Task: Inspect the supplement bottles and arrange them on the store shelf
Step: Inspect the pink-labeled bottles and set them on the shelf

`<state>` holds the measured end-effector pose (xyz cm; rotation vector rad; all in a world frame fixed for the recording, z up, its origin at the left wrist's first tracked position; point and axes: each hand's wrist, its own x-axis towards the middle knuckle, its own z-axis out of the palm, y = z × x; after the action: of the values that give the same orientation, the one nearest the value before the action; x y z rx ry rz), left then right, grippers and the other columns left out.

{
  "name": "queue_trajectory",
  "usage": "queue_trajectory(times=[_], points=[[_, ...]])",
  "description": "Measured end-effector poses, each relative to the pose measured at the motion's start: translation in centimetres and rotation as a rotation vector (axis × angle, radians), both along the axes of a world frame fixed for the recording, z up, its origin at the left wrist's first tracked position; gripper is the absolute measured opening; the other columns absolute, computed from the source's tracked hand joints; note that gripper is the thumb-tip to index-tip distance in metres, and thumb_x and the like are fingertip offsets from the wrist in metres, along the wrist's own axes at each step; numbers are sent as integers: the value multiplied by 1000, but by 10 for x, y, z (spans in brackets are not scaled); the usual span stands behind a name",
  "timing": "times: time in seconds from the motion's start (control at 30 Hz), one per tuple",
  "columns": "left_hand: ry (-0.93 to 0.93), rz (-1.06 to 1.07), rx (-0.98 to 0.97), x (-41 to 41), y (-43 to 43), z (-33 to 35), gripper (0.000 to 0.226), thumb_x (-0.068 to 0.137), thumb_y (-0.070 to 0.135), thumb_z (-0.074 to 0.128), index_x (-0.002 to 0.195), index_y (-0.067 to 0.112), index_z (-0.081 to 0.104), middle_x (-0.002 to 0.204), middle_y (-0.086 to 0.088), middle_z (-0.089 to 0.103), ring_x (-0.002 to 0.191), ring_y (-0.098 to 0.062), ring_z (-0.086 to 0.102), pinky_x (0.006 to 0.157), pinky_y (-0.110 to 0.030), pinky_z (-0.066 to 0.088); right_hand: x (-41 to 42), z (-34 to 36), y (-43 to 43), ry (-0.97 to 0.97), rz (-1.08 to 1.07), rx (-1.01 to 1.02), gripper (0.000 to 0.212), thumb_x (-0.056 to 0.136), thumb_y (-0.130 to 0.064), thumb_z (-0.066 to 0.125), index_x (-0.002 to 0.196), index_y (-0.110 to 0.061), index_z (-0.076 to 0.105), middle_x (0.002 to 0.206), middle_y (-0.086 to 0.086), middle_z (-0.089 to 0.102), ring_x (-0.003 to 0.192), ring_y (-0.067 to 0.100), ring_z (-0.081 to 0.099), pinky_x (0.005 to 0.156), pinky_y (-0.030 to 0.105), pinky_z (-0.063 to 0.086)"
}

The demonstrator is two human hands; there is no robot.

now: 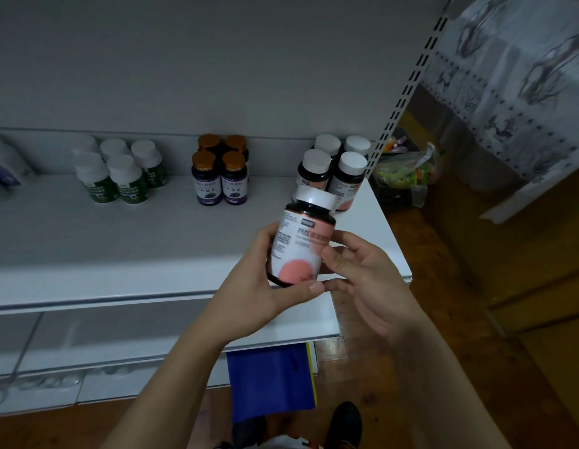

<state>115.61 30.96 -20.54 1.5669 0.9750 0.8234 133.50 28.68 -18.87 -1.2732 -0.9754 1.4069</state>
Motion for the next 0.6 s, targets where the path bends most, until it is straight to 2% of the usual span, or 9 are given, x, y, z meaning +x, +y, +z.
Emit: queue_trajectory(times=[0.07,0.13,0.23,0.33,0.4,0.47,0.6], points=[[69,44,56,1,2,2,77,57,52,79,125,48,41,119,13,49,105,8,52,79,-5,44,-2,-2,0,-6,-14,-4,50,77,-28,69,123,-11,62,98,10,74,93,27,72,70,32,58],[88,48,63,0,4,1,73,56,53,79,119,53,42,118,10,47,106,7,49,80,-5,44,-3,-4,0,-10,-27,-19,49,76,-28,69,122,-11,63,98,10,75,92,26,73,70,32,59],[48,46,-1,-3,7,-3,85,63,49,86,136,44,41,123,11,54,107,2,56,85,-15,50,-1,-5,1,-30,-48,-20,47,74,-30,69,117,-12,65,97,12,74,86,26,73,71,33,60],[-53,22,-84,-1,6,-6,86,75,36,73,148,34,29,122,12,63,108,-8,64,92,-32,54,2,-5,4,1,-107,-7,39,73,-20,71,111,-15,68,84,11,71,74,19,68,66,29,58],[-77,-10,-86,1,4,-6,77,81,32,67,148,33,29,121,15,65,109,-10,65,93,-33,54,4,-4,7,4,-115,-6,40,71,-17,71,111,-15,67,85,13,68,74,17,66,65,26,57],[-92,-22,-96,2,4,-5,74,82,29,66,147,30,30,122,13,65,109,-11,65,92,-31,54,3,-3,8,-3,-109,-2,43,69,-20,72,112,-14,67,94,19,70,81,20,70,68,28,58],[-112,-27,-114,-2,8,-3,65,91,16,66,145,28,33,123,6,65,108,-11,65,86,-23,54,-1,-3,9,41,-105,-8,41,72,-18,70,112,-12,66,96,15,73,86,24,73,70,29,58]])
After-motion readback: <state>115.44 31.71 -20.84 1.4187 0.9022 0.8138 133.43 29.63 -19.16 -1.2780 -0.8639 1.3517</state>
